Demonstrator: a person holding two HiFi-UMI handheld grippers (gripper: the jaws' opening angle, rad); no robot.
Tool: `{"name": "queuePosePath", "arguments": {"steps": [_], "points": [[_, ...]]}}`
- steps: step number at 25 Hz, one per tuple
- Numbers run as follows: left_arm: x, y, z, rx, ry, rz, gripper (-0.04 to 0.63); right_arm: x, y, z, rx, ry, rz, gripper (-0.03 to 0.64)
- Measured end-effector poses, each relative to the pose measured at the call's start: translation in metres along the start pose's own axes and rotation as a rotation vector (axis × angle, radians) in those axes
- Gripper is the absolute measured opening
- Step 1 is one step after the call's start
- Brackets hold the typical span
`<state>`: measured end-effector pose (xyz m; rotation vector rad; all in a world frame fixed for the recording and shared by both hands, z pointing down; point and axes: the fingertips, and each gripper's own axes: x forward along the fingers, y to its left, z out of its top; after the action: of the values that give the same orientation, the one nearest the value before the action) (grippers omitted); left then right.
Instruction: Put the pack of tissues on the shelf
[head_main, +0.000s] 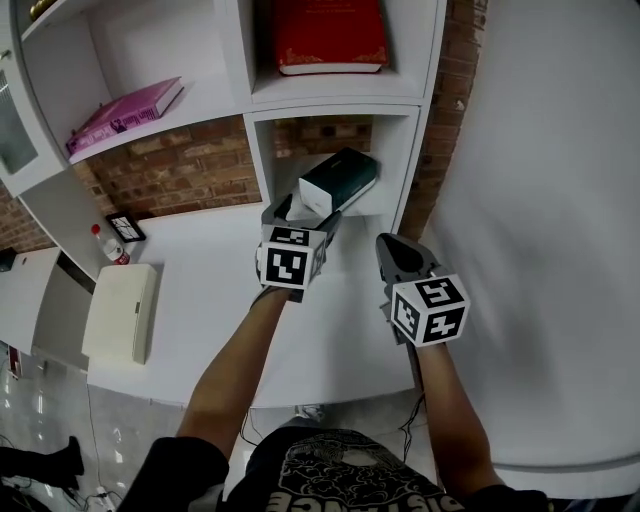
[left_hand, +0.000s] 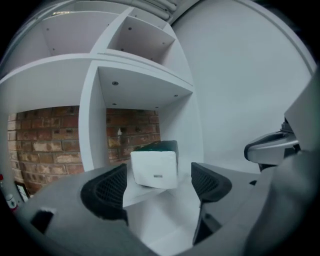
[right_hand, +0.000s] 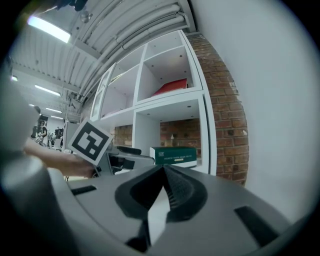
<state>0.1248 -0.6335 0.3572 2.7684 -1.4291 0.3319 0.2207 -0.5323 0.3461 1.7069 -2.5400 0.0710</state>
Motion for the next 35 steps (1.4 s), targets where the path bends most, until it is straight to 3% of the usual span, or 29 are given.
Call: {"name": "queuePosePath", "arguments": {"steps": [14,19,22,35], "points": [[-0.094,-0.008,0.002,-0.033,-0.064,0.034,0.172,-0.026,0.033,0.008,0.002,-0.032,0.086,0.002],[-0.119,-0.014,-0.012,-0.027,-0.042,0.038,0.096,-0.032,0.044,0.010,-0.016,-0.034,0.106,0.002],[-0.134,-0.011,-0.020,-0.025,-0.028,0.070,0.008,-0.036,0.048,0.011,-0.025,-0.033,0.108,0.002],[-0.177,0.007,-0.036,-0.087,-0.013,0.128,0.008,-0.046,0.059,0.016,-0.055,-0.032,0.127,0.002]]}}
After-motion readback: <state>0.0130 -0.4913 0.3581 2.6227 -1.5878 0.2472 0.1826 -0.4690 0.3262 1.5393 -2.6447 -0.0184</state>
